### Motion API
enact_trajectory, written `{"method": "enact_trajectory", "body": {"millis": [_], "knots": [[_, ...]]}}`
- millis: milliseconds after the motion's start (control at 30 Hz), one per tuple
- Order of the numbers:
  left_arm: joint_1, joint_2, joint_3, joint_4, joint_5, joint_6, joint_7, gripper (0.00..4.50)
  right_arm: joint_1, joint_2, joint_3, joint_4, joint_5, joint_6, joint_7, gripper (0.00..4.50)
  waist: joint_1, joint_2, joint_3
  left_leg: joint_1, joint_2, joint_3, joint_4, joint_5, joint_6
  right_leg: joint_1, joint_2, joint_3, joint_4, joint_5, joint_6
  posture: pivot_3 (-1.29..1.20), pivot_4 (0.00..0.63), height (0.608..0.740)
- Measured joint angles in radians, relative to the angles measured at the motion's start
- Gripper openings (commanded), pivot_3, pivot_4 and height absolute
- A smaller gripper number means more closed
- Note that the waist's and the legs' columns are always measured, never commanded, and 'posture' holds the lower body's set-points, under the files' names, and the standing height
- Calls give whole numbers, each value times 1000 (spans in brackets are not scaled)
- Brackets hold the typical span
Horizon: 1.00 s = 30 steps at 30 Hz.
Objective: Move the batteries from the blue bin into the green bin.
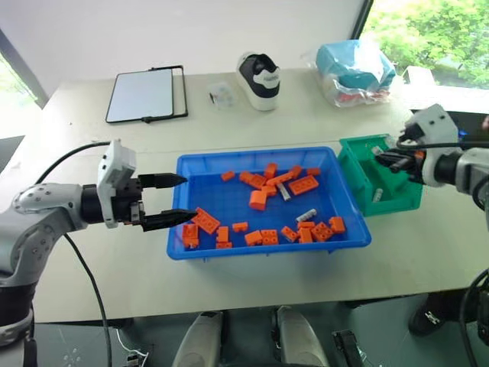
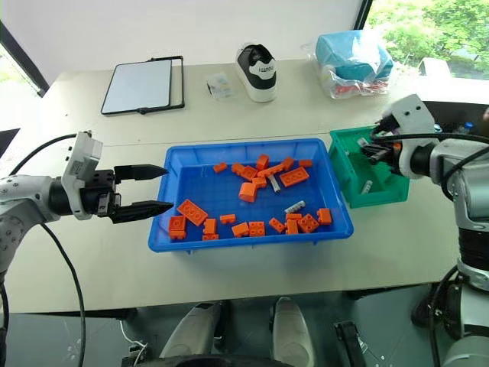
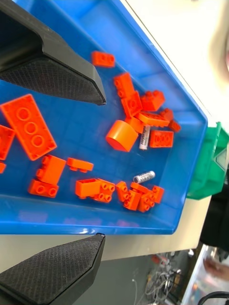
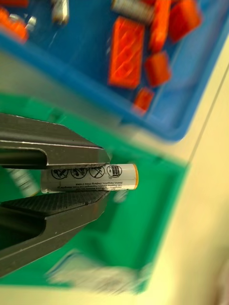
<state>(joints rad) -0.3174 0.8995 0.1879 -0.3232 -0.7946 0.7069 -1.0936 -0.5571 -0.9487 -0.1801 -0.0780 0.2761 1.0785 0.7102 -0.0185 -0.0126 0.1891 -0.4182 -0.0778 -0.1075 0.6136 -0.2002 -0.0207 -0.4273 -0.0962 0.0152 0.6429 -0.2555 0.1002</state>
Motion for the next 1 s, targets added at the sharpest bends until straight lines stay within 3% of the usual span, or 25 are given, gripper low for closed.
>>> {"method": "enact_trajectory", "body": {"millis": [133, 367, 500, 667, 1000], "knots": [[-34, -6, -16, 11, 1, -2, -13, 4500, 9, 0, 16, -5, -20, -49, -32, 3501, 0, 0, 0, 1, 0, 0, 0, 0, 0, 0, 1, 0, 1, 1, 2, 0, 150, 731], [-49, -3, -15, 39, 1, 0, -24, 4500, -69, 80, 28, -68, 46, -40, -29, 3501, 0, 0, 0, 1, 0, 0, 0, 0, 0, 0, 1, 0, 2, 1, 2, 0, 150, 731], [-46, -2, -16, 37, 10, 0, -25, 4500, -122, 214, 109, -131, 99, 29, -41, 3501, 1, -1, 0, 1, 1, -2, 0, 0, 0, 0, 1, 0, 2, 1, 2, 0, 150, 731], [-29, -2, -15, 24, 16, 0, -17, 4500, -67, 363, 264, -206, 138, 123, -86, 3501, 9, 0, 0, -1, -1, -3, 1, 0, 0, -1, 0, 0, 2, 1, 2, 0, 150, 731], [19, 17, 31, -17, 7, 5, -4, 4500, -67, 425, 289, -140, 114, 128, -177, 3501, 3, 0, 0, 0, -1, -2, 1, 0, 0, -1, 1, 0, 3, 1, 2, 0, 150, 731]]}}
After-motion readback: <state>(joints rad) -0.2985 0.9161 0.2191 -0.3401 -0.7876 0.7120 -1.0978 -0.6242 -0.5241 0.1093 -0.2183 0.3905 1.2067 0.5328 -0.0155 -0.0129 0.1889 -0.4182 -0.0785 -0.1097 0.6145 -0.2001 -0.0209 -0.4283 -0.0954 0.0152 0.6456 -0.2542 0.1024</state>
